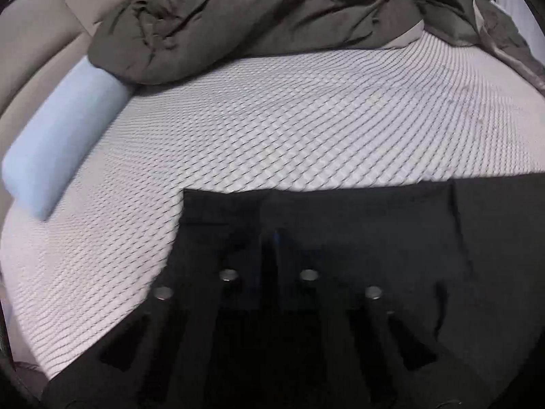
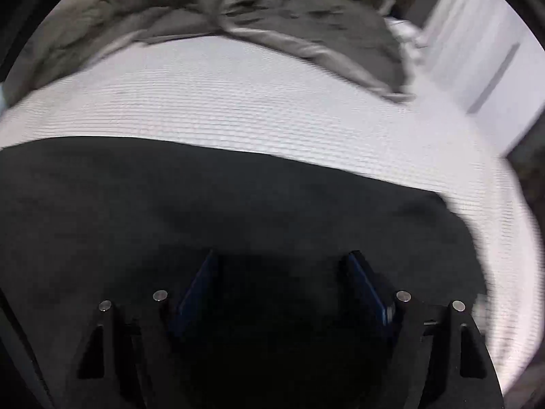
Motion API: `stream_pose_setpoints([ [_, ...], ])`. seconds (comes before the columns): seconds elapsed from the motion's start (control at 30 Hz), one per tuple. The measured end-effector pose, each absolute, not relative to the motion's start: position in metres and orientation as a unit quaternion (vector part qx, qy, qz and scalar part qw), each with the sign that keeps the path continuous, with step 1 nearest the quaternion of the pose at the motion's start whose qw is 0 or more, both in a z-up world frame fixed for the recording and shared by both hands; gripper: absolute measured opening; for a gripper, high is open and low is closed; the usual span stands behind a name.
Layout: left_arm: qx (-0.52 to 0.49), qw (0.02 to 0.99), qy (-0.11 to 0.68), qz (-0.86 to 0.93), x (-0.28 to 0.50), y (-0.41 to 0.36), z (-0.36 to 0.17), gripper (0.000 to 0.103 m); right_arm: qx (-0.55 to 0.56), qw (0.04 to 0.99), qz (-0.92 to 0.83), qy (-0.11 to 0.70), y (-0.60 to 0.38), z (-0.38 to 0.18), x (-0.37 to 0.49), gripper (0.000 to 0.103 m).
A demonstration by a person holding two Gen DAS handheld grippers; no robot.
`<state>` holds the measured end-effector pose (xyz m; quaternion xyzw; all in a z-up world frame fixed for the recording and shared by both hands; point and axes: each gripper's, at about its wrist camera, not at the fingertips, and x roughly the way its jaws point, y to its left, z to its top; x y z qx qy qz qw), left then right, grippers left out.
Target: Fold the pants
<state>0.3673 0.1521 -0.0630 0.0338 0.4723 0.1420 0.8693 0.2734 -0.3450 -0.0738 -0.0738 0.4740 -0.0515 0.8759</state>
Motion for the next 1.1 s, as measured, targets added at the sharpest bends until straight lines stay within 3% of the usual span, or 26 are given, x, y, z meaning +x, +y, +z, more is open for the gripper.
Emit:
stream_pose_setpoints([
  [0.1, 0.021, 0.874, 0.471, 0.117, 0.331, 0.146, -0.046, 0.013, -0.04, 0.874, -0.078, 0.477, -0.368, -0.074, 0.261, 0.055],
  [0.13, 0.004, 0.88, 0.465, 0.091, 0.315, 0.143, -0.039, 0.03, -0.024, 0.878, -0.063, 0.474, -0.369, -0.069, 0.253, 0.054],
  [0.17, -0.003, 0.885, 0.46, 0.076, 0.302, 0.141, -0.033, 0.063, -0.017, 0.881, -0.048, 0.47, -0.369, -0.064, 0.251, 0.054],
  [0.23, 0.006, 0.893, 0.448, 0.04, 0.273, 0.128, -0.03, 0.095, -0.009, 0.889, 0.029, 0.457, -0.356, -0.05, 0.231, 0.055],
  [0.3, 0.042, 0.887, 0.459, 0.043, 0.265, 0.117, -0.046, 0.094, -0.04, 0.888, 0.069, 0.452, -0.333, -0.048, 0.207, 0.055],
  [0.4, 0.004, 0.89, 0.454, 0.042, 0.263, 0.129, -0.056, 0.092, -0.087, 0.874, 0.063, 0.474, -0.309, -0.067, 0.194, 0.054],
  [0.5, 0.017, 0.887, 0.456, 0.074, 0.258, 0.135, -0.056, 0.058, -0.081, 0.88, 0.046, 0.465, -0.324, -0.062, 0.173, 0.054],
  [0.57, 0.02, 0.886, 0.458, 0.068, 0.261, 0.134, -0.058, 0.021, -0.079, 0.881, 0.032, 0.464, -0.341, -0.063, 0.173, 0.049],
  [0.63, 0.024, 0.884, 0.46, 0.075, 0.255, 0.133, -0.057, 0.012, -0.076, 0.883, 0.011, 0.463, -0.361, -0.065, 0.155, 0.019],
  [0.67, 0.026, 0.884, 0.46, 0.081, 0.251, 0.133, -0.058, 0.01, -0.077, 0.883, 0.004, 0.464, -0.365, -0.066, 0.151, 0.014],
  [0.8, 0.011, 0.884, 0.458, 0.097, 0.248, 0.135, -0.048, 0.01, -0.064, 0.89, 0.003, 0.451, -0.37, -0.065, 0.122, 0.012],
  [0.83, 0.003, 0.885, 0.455, 0.094, 0.239, 0.129, -0.042, 0.011, -0.052, 0.895, 0.009, 0.443, -0.375, -0.063, 0.121, 0.017],
  [0.9, -0.01, 0.893, 0.443, 0.074, 0.223, 0.115, -0.028, 0.032, -0.03, 0.902, 0.025, 0.43, -0.373, -0.056, 0.101, 0.031],
  [0.93, -0.011, 0.899, 0.433, 0.066, 0.22, 0.105, -0.022, 0.064, -0.019, 0.907, 0.038, 0.418, -0.377, -0.055, 0.096, 0.042],
  [0.97, -0.01, 0.904, 0.423, 0.062, 0.217, 0.097, -0.017, 0.085, -0.016, 0.908, 0.049, 0.415, -0.379, -0.058, 0.093, 0.045],
  [1.1, 0.027, 0.919, 0.394, 0.006, 0.218, 0.042, 0.004, 0.086, -0.03, 0.9, 0.025, 0.435, -0.388, -0.075, 0.087, 0.045],
])
